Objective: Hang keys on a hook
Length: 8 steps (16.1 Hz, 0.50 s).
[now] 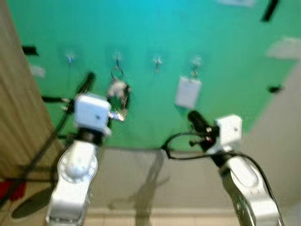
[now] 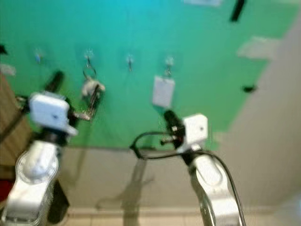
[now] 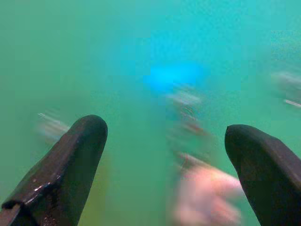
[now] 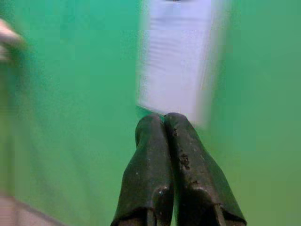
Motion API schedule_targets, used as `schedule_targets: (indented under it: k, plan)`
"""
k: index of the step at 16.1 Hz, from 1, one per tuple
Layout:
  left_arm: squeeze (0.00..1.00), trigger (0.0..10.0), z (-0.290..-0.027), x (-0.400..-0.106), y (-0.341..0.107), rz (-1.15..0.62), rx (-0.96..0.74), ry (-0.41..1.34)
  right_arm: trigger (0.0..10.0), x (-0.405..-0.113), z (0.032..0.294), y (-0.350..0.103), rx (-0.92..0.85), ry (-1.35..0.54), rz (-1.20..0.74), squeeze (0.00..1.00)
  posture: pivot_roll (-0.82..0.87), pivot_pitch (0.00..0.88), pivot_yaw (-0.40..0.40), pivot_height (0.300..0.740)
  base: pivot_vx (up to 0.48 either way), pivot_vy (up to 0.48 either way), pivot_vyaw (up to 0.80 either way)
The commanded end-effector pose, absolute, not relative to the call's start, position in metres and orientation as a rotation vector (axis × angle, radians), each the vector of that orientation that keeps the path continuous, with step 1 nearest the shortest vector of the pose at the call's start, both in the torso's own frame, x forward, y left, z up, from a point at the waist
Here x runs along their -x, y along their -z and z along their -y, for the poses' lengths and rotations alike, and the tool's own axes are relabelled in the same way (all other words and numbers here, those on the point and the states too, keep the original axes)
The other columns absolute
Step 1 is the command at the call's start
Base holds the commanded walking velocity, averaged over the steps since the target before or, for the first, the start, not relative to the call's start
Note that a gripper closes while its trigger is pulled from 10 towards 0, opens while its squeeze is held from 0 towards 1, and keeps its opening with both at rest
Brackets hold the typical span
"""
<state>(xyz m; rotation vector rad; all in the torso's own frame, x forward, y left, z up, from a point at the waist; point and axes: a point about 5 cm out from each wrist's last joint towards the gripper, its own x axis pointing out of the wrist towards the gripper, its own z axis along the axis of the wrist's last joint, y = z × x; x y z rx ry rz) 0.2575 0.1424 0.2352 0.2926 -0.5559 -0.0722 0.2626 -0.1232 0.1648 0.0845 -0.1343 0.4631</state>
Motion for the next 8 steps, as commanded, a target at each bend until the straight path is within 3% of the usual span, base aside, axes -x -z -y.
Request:
schedule_targets:
  k: [1,5,8]
  plan:
    - [0.00,10.0,-0.148,-0.254,-0.245,0.602,-0.312,0.032,0.0,-0.260,0.112,-0.180,-0.124,-0.565,0.167,0.00,0.03,0.000,-0.077,0.732,0.000,0.000,0.00]
    - [0.00,10.0,-0.151,-0.258,-0.255,0.639,-0.309,-0.003,0.0,-0.246,0.095,-0.195,-0.167,-0.930,0.043,0.00,0.02,0.000,-0.080,0.732,0.000,0.000,0.00]
    - [0.00,10.0,-0.152,-0.263,-0.251,0.615,-0.294,-0.010,0.0,-0.252,0.095,-0.192,-0.133,-0.962,-0.008,0.00,0.03,0.000,-0.084,0.732,0.000,0.000,0.00]
